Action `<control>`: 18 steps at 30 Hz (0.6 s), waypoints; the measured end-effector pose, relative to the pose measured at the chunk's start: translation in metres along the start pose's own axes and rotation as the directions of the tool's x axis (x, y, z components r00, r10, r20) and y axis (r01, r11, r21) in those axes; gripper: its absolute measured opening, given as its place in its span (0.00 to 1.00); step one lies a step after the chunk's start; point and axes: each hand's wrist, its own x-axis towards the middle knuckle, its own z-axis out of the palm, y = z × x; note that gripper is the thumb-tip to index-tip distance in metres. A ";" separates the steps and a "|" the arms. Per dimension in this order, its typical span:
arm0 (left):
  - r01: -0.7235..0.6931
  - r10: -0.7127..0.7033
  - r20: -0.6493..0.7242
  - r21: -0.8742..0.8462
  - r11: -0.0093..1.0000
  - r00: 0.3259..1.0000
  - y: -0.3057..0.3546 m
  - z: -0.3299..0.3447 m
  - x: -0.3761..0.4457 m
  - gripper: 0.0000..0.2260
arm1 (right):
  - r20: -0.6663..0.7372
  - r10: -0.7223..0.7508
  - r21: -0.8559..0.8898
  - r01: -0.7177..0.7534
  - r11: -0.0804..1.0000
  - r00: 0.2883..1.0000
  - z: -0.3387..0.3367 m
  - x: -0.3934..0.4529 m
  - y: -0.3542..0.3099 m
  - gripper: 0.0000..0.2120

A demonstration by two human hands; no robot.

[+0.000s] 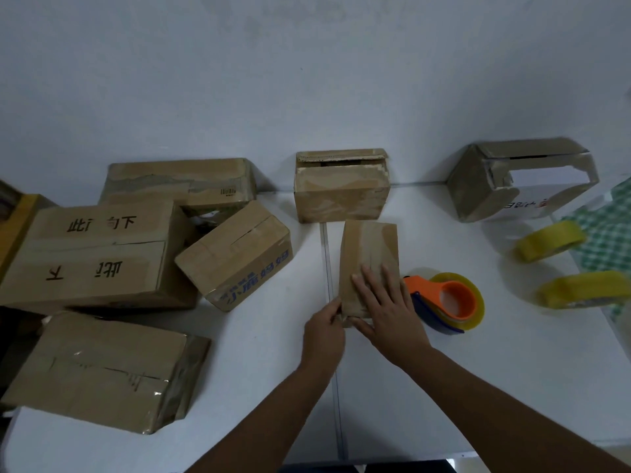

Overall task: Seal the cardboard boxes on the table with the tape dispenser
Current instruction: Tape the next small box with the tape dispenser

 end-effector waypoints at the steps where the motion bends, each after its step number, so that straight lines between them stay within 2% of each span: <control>1: -0.034 0.032 0.023 0.086 0.996 0.999 0.001 0.005 -0.003 0.20 | 0.006 0.005 -0.006 -0.005 1.000 1.000 0.000 0.000 0.000 0.36; 4: -0.082 0.059 0.126 0.188 0.979 0.990 0.000 0.003 -0.003 0.24 | 0.021 0.010 -0.012 -0.010 1.000 1.000 -0.001 0.000 0.001 0.36; 8: -0.186 0.159 0.261 0.082 0.979 0.952 -0.007 -0.026 0.014 0.20 | 0.021 0.004 0.016 -0.004 1.000 1.000 -0.003 0.000 -0.001 0.36; 11: -0.281 0.226 0.303 0.152 0.948 0.926 -0.011 -0.039 0.031 0.18 | 0.017 -0.009 0.011 0.009 1.000 1.000 -0.004 -0.001 0.000 0.37; 15: -0.399 0.240 0.406 0.371 0.838 0.882 -0.005 -0.044 0.043 0.21 | 0.044 -0.020 -0.019 0.021 1.000 0.999 -0.005 -0.001 -0.001 0.44; 18: -0.494 0.262 0.466 0.493 0.716 0.845 0.003 -0.046 0.051 0.18 | 0.052 -0.023 -0.038 0.025 0.999 0.998 -0.004 -0.001 0.000 0.48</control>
